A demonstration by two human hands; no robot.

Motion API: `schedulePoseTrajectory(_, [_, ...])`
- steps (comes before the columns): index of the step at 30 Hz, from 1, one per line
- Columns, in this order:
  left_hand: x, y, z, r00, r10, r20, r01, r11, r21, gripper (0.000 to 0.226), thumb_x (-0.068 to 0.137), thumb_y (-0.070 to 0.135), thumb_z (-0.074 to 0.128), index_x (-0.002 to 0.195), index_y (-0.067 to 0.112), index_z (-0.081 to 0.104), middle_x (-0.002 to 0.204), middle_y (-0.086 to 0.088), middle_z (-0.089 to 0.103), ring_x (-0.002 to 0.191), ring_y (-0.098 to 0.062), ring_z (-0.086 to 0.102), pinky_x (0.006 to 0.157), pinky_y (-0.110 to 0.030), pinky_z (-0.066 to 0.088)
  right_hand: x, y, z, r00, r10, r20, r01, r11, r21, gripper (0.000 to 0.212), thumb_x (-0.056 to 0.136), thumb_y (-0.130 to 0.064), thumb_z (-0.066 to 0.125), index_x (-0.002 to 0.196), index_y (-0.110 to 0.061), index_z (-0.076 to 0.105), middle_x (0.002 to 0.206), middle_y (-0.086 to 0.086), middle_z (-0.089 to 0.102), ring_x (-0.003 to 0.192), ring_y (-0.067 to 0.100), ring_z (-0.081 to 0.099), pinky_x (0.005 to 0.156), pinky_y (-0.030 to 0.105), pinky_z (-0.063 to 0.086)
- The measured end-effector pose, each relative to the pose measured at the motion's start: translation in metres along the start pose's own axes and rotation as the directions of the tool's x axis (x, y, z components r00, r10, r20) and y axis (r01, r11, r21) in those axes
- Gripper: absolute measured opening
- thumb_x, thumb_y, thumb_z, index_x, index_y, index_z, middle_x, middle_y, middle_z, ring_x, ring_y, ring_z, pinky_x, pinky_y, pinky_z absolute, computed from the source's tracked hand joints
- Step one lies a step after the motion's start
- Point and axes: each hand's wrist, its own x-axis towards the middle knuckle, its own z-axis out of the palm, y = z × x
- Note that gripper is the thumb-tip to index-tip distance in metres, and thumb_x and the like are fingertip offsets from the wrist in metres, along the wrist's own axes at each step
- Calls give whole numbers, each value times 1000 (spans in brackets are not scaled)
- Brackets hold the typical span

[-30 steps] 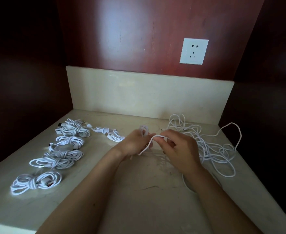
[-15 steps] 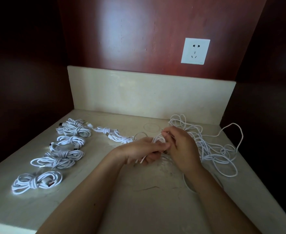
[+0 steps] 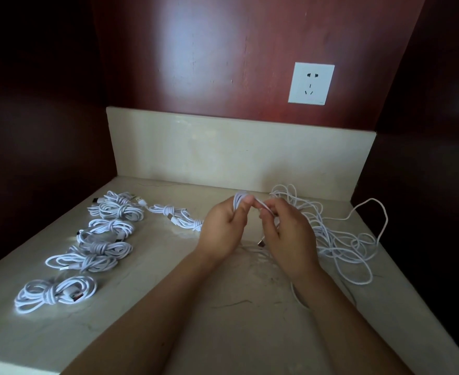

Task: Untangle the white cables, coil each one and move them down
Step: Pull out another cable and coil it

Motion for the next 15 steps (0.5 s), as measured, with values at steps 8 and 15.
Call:
schedulePoseTrajectory(8, [-2, 18, 2, 985, 35, -169, -78, 964, -254, 33, 105, 31, 39, 94, 16, 67, 56, -8, 29, 52, -13, 29, 50, -23, 30, 1, 6, 2, 998, -47, 43, 53, 988, -143, 24, 95, -32, 46, 81, -18, 59, 72, 2, 58, 74, 27, 54, 65, 39, 44])
schedulePoseTrajectory(15, [4, 19, 2, 955, -51, -293, -78, 907, -413, 37, 106, 28, 34, 91, 16, 65, 72, 5, 59, 65, -14, 53, 59, -22, 45, 2, 21, 3, 990, 59, 130, -23, 965, -262, 25, 88, -32, 45, 83, -18, 66, 76, 4, 64, 81, 30, 56, 75, 38, 41])
